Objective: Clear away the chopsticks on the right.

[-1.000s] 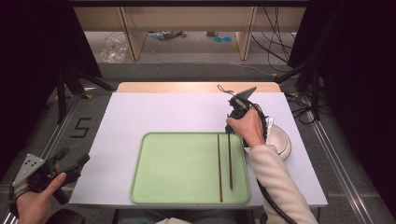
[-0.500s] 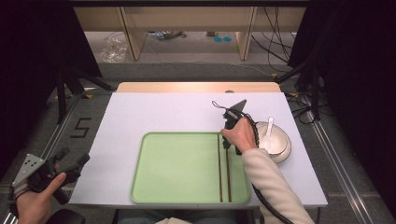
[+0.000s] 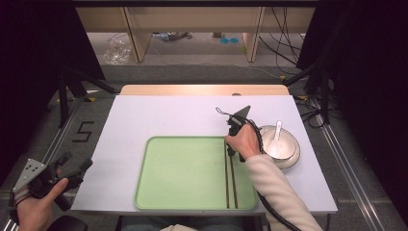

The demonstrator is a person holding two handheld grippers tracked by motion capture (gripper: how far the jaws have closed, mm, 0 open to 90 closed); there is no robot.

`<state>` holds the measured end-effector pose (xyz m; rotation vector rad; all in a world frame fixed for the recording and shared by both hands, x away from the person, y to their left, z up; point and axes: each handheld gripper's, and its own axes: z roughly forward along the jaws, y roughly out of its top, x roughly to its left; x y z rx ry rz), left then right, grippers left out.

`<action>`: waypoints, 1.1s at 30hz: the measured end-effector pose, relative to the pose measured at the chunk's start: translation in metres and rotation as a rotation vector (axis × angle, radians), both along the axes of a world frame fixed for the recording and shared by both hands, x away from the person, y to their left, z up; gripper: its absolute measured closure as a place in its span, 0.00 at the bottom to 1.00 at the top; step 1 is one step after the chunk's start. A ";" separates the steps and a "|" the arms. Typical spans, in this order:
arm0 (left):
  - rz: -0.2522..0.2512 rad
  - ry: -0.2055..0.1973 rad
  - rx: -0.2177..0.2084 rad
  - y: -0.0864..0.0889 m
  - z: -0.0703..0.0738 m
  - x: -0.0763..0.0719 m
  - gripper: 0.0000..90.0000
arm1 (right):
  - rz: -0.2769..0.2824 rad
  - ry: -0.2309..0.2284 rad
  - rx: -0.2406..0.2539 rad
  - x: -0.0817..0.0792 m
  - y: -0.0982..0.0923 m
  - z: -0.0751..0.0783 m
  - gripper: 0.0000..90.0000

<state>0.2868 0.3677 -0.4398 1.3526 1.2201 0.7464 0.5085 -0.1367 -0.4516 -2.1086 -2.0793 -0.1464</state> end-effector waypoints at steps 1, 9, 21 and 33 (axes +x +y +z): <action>0.000 0.001 0.000 0.000 0.000 0.000 0.20 | 0.001 -0.013 -0.003 -0.001 0.001 0.000 0.93; -0.014 -0.009 0.012 0.002 0.000 0.001 0.20 | 0.127 -0.114 -0.002 -0.005 -0.004 0.013 0.80; 0.000 0.001 0.004 0.001 0.000 -0.001 0.19 | 0.430 -0.480 0.040 -0.023 -0.016 0.036 0.51; -0.019 -0.011 0.021 0.002 0.000 0.000 0.19 | 0.506 -0.729 0.074 -0.041 -0.027 0.047 0.38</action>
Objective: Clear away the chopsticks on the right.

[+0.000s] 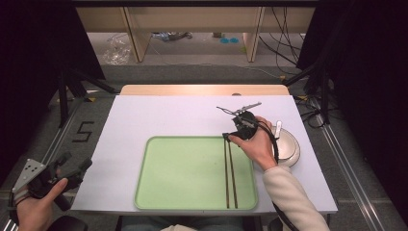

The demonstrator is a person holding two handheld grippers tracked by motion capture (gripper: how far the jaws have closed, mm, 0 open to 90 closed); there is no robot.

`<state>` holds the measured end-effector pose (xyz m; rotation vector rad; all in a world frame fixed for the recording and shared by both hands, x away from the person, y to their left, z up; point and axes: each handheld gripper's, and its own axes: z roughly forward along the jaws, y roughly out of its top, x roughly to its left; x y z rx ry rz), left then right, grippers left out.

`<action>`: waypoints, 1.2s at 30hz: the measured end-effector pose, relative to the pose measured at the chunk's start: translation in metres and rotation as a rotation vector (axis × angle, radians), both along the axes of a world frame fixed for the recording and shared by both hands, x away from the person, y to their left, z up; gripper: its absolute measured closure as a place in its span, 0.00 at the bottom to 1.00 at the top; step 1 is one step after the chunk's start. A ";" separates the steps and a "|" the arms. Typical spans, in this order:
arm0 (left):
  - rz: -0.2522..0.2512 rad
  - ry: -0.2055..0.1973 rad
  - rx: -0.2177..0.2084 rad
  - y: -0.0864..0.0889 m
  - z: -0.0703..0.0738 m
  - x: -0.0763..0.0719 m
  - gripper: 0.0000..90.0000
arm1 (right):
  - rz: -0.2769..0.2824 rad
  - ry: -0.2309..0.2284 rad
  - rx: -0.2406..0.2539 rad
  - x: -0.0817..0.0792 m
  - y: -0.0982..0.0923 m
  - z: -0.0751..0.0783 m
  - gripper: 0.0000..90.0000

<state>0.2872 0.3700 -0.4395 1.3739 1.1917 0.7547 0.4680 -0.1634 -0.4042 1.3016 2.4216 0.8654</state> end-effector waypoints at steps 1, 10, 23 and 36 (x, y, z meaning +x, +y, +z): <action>0.000 0.001 0.000 0.000 0.000 0.000 0.19 | -0.010 -0.020 0.011 -0.003 -0.001 0.001 0.38; 0.006 0.005 -0.002 0.000 0.000 0.000 0.19 | 0.055 -0.152 0.053 -0.020 -0.013 0.005 0.34; 0.003 -0.003 -0.002 0.000 0.000 0.000 0.19 | 0.110 -0.342 0.196 -0.054 -0.036 0.009 0.31; 0.006 -0.006 -0.001 0.000 0.000 0.000 0.19 | 0.097 -0.448 0.291 -0.095 -0.057 0.000 0.32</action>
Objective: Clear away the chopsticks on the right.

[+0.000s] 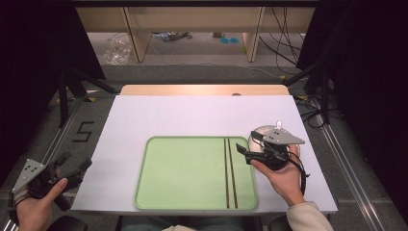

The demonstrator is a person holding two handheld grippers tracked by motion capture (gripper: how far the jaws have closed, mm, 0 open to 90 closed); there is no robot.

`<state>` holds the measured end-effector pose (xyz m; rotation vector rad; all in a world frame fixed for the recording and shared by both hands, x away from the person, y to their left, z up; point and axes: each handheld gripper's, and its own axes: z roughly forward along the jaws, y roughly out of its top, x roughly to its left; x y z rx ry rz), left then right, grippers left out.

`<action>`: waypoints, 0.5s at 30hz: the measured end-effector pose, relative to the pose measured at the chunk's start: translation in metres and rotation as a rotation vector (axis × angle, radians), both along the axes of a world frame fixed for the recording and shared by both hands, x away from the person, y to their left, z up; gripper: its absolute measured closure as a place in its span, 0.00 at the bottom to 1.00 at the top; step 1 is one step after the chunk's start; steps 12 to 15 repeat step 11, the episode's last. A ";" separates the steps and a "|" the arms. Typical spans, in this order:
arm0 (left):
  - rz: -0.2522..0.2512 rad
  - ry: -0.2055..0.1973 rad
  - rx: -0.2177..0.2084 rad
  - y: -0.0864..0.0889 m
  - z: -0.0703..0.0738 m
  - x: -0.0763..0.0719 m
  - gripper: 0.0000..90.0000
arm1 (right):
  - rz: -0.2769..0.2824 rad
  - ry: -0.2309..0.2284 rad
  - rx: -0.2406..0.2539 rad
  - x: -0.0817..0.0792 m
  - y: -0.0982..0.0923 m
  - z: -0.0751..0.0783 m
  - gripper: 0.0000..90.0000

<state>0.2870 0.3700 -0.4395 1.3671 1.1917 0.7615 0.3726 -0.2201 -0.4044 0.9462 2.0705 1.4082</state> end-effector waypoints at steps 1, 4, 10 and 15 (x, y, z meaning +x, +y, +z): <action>0.000 0.000 0.000 0.000 0.000 0.000 0.19 | -0.003 0.004 -0.007 -0.003 -0.001 0.000 0.32; -0.003 -0.002 0.001 0.000 0.000 0.000 0.19 | -0.006 -0.008 -0.003 -0.007 -0.001 -0.002 0.32; -0.001 0.000 0.001 0.000 0.000 0.000 0.19 | -0.014 0.001 -0.003 -0.005 -0.001 -0.004 0.32; -0.001 -0.001 0.002 0.000 0.000 0.001 0.19 | -0.025 0.014 -0.017 -0.005 -0.002 -0.004 0.32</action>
